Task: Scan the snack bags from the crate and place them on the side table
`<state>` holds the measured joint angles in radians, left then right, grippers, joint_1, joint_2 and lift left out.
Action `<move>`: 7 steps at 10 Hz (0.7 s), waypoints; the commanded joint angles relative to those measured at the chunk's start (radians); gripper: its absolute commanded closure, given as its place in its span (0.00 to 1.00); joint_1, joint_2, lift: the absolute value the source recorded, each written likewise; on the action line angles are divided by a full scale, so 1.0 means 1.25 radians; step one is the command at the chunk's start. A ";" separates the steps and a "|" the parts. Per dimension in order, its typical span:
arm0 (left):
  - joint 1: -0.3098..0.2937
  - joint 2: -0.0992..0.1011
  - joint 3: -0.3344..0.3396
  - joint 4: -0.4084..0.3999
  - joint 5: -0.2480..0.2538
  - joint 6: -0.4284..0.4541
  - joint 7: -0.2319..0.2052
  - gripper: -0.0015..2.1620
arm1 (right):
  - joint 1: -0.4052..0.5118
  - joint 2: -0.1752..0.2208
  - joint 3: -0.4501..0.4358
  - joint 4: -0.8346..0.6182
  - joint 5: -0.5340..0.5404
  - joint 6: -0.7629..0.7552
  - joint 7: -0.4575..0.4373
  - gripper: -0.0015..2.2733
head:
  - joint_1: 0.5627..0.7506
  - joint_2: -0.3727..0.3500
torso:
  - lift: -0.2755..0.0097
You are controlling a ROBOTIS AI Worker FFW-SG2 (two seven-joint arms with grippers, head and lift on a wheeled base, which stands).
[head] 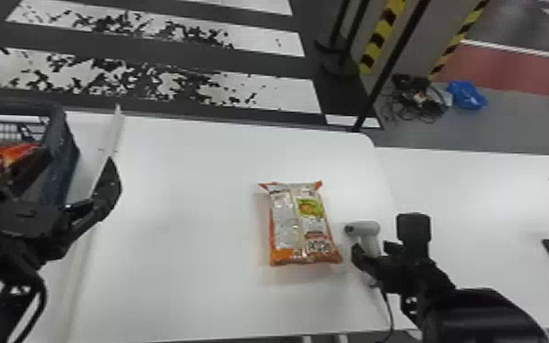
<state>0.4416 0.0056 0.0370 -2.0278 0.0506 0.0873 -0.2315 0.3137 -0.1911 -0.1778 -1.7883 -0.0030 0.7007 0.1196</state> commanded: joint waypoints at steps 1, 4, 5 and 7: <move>0.000 0.002 0.000 0.001 0.001 -0.002 0.000 0.04 | -0.014 -0.003 0.000 0.018 0.011 0.008 0.011 0.37 | 0.70 0.19 | 0.79; 0.000 0.002 0.001 0.006 0.001 -0.004 0.000 0.04 | -0.029 -0.003 0.001 0.022 0.022 0.048 0.017 0.94 | 0.70 0.19 | 0.79; 0.000 0.002 0.001 0.007 0.001 -0.004 0.000 0.04 | -0.029 -0.002 0.001 0.018 0.022 0.050 0.018 0.99 | 0.70 0.19 | 0.79; 0.000 0.000 0.001 0.007 0.001 -0.004 0.000 0.04 | -0.029 -0.002 0.001 -0.009 0.022 0.052 0.018 0.99 | 0.70 0.19 | 0.79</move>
<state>0.4418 0.0061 0.0383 -2.0187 0.0521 0.0821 -0.2316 0.2777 -0.1933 -0.1769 -1.7886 0.0243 0.7659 0.1426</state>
